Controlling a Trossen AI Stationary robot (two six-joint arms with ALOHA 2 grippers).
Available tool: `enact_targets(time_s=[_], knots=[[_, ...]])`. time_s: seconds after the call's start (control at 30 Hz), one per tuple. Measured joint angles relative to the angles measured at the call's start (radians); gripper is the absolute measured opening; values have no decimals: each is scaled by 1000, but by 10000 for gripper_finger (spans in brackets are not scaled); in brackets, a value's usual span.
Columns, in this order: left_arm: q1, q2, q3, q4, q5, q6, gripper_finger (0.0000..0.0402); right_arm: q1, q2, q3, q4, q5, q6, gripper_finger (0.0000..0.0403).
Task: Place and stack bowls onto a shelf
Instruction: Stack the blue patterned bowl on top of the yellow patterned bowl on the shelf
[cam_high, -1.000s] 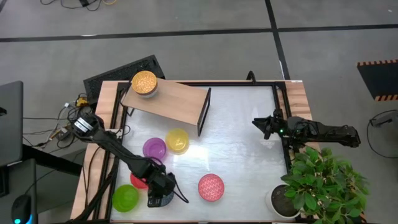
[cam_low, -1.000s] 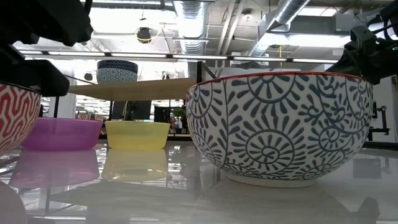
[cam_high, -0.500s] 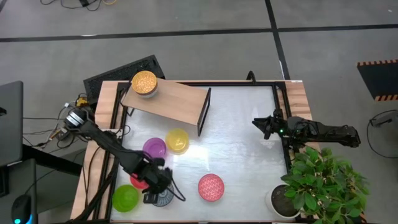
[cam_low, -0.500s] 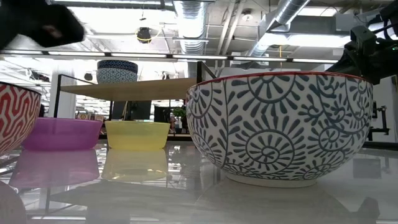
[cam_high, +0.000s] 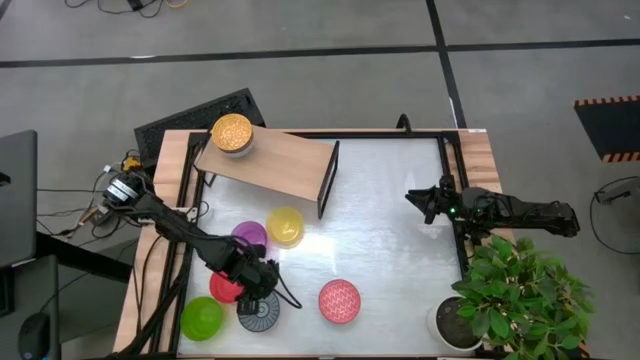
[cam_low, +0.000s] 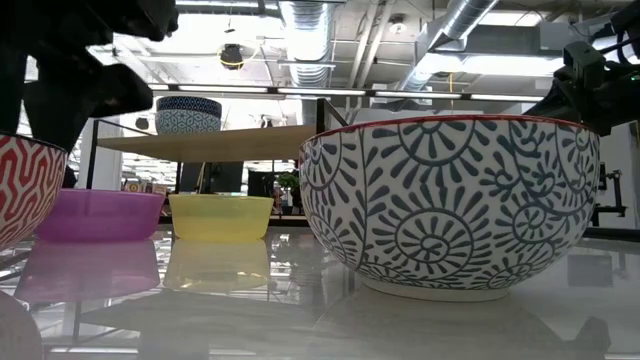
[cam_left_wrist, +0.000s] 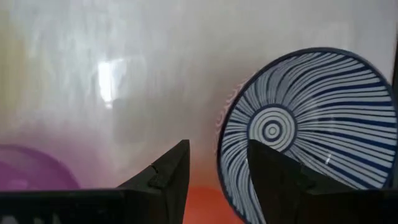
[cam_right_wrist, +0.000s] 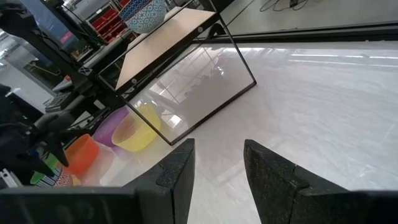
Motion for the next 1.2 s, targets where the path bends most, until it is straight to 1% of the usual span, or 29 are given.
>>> enact_targets(time_s=[0.17, 0.3, 0.4, 0.47, 0.53, 0.7, 0.77, 1.03, 1.13, 1.2], knots=[[4, 0, -30, 73, 13, 1, 144, 0, 0, 0, -2, 0, 0, 164], [4, 0, -72, 146, 44, -19, 144, 0, 0, 0, -3, 0, 0, 164], [8, 0, -78, 141, 47, -36, 141, 0, 0, 0, -3, 0, 0, 164], [14, 0, -78, 131, 46, -43, 132, 0, 0, 0, -3, 0, -1, 164], [19, 0, -78, 126, 55, -46, 112, 0, 0, 0, -3, 0, -6, 164], [19, 0, -78, 127, 30, -33, 29, 0, 0, 0, -3, 0, -7, 164], [19, 0, -78, 124, 29, -22, 9, 0, 0, 0, -3, 1, -8, 164], [19, 1, -78, 126, 27, -33, 5, 0, 0, 0, -4, 1, -8, 164], [19, 1, -78, 132, 3, -41, 16, 0, 0, 0, -4, 1, -8, 164], [20, 1, -78, 133, 1, -43, 31, 0, 0, 0, -4, 1, -8, 164]])
